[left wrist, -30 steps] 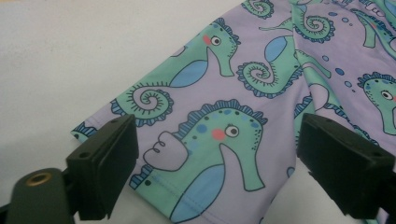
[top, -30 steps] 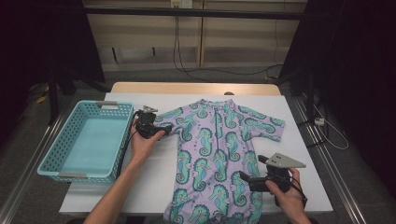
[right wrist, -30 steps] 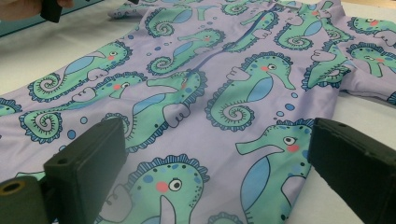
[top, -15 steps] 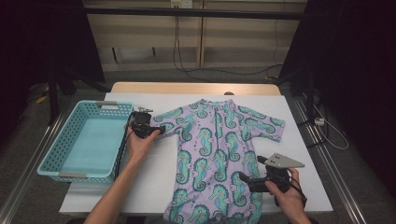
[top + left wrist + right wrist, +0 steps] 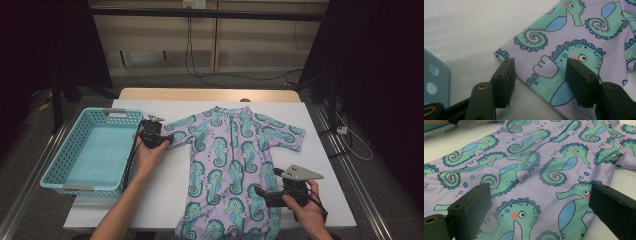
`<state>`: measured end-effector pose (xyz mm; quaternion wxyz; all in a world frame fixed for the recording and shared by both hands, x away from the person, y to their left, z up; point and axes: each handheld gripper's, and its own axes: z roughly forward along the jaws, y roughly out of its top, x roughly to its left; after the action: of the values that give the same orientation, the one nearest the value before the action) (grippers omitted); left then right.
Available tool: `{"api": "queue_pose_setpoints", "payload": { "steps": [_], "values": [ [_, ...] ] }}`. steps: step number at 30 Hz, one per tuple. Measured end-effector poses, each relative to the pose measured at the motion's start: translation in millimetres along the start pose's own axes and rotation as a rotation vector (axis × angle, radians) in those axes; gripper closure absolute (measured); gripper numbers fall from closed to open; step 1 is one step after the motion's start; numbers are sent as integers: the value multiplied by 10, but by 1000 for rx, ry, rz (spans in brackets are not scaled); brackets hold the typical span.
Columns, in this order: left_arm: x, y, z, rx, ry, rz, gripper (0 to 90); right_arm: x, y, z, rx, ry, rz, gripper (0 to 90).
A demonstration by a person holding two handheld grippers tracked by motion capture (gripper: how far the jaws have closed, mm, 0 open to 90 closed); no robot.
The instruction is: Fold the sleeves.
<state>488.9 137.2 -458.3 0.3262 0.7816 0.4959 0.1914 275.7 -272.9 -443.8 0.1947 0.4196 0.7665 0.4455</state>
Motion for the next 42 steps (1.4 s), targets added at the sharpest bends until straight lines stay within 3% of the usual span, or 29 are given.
{"api": "queue_pose_setpoints", "payload": {
  "steps": [4,9,17,23,26,27,30,36,42],
  "values": [
    [31,15,4,-3,0,-10,542,4,2,4,1,0,-2,39],
    [4,26,19,-7,13,-4,563,2,2,11,5,0,-4,39],
    [-7,44,39,-11,-2,-11,662,5,1,9,7,5,-5,39],
    [-9,44,49,-17,-45,-19,788,6,1,12,8,8,-8,39],
    [-16,43,52,-19,-55,-18,807,7,0,10,9,11,-6,39],
    [-23,47,53,-18,-58,-16,854,7,0,10,9,10,-6,39],
    [-55,66,52,-8,-42,-2,872,4,1,12,9,11,-5,39],
    [-18,70,49,-11,-73,-44,878,-2,0,9,9,12,-2,39],
    [-37,129,-15,-69,-118,-89,878,-5,0,10,7,12,-2,39]
  ]
}}
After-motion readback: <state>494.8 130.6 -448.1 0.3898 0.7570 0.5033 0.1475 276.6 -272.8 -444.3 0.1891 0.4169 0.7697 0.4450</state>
